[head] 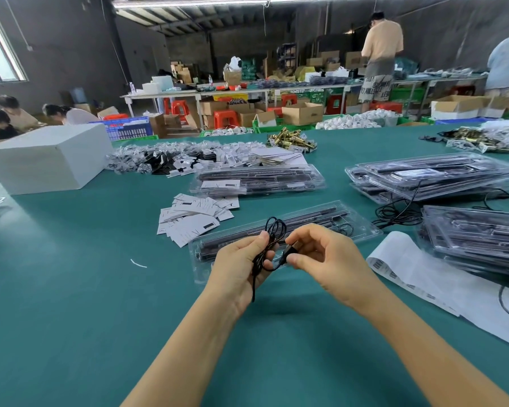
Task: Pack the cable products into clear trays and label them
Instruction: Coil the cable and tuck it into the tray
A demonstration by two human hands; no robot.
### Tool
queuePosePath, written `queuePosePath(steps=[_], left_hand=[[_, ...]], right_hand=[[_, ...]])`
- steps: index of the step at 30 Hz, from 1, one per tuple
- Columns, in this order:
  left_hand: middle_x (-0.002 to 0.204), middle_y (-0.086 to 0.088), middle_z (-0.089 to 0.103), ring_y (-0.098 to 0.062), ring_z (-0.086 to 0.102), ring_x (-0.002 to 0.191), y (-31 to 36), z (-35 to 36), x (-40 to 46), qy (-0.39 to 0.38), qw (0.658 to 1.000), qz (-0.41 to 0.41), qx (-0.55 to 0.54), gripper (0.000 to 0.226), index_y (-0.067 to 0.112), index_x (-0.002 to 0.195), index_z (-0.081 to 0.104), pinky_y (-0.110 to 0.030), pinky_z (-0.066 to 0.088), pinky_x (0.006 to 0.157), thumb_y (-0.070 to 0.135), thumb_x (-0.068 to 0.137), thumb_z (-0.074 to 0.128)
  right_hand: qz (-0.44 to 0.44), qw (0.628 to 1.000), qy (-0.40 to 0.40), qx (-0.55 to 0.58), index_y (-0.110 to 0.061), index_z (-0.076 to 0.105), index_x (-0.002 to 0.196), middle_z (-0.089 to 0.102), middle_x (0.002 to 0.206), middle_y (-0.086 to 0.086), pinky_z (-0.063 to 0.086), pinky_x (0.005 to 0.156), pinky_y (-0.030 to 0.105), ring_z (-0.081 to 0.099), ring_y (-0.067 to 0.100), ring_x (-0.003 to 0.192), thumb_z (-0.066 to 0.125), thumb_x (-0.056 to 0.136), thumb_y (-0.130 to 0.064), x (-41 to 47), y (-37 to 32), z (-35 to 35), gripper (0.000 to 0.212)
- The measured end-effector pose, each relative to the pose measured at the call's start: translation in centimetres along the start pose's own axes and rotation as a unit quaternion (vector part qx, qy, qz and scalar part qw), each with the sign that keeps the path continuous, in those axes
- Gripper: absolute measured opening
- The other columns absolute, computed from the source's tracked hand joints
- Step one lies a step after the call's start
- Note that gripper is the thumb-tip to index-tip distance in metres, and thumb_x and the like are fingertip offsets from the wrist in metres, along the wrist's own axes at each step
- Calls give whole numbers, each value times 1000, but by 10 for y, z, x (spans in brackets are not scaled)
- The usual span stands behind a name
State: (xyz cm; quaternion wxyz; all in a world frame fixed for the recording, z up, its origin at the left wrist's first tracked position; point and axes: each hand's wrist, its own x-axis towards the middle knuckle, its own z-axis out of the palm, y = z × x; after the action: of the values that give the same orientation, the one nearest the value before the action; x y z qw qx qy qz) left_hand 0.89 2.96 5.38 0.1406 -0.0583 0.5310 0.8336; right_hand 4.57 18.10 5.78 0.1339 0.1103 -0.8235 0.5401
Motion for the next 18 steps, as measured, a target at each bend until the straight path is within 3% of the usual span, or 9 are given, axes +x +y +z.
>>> queuePosePath(steps=[4,6,11,13,16,18], left_hand=[[65,-8,68,-6,56,46,3,-1,0,6,999,-53,-7,11,0,85,63,-13,47,43,6,92,56],[67,-10,66,-8,56,45,5,-1,0,6,997,-80,-10,9,-2,87,61,-13,47,41,3,92,55],[65,-9,63,-7,55,43,8,-3,0,-2,991,-130,-6,3,-3,86,63,-12,49,42,0,86,62],[64,-8,62,-6,54,44,9,-4,1,-2,991,-136,-5,3,-2,84,64,-12,49,43,0,83,66],[61,-6,61,-6,53,45,8,-4,2,-5,989,-146,8,2,-1,81,65,-10,47,41,-1,82,67],[62,-6,60,-6,52,45,8,-4,2,-12,987,-158,8,2,-2,82,65,-10,45,39,-1,83,65]], right_hand=[[-30,997,2,-68,-23,59,89,64,80,-7,48,71,16,60,6,74,72,82,-4,-2,0,5,24],[-43,994,8,-99,-24,58,90,62,81,-10,44,70,12,57,4,75,72,83,-8,-2,1,4,22],[-92,976,38,-191,-23,60,93,52,89,-20,30,83,7,41,3,91,74,82,-17,-2,4,6,19],[-83,979,52,-179,-24,60,91,52,98,-17,29,89,9,40,4,100,75,80,-17,-2,6,9,20],[-21,997,7,-75,-26,56,88,41,132,-12,34,102,20,37,3,128,71,83,-10,-1,8,10,23],[6,999,-24,-26,-27,54,87,42,137,-15,45,98,29,47,5,123,68,85,-6,-1,8,10,26]])
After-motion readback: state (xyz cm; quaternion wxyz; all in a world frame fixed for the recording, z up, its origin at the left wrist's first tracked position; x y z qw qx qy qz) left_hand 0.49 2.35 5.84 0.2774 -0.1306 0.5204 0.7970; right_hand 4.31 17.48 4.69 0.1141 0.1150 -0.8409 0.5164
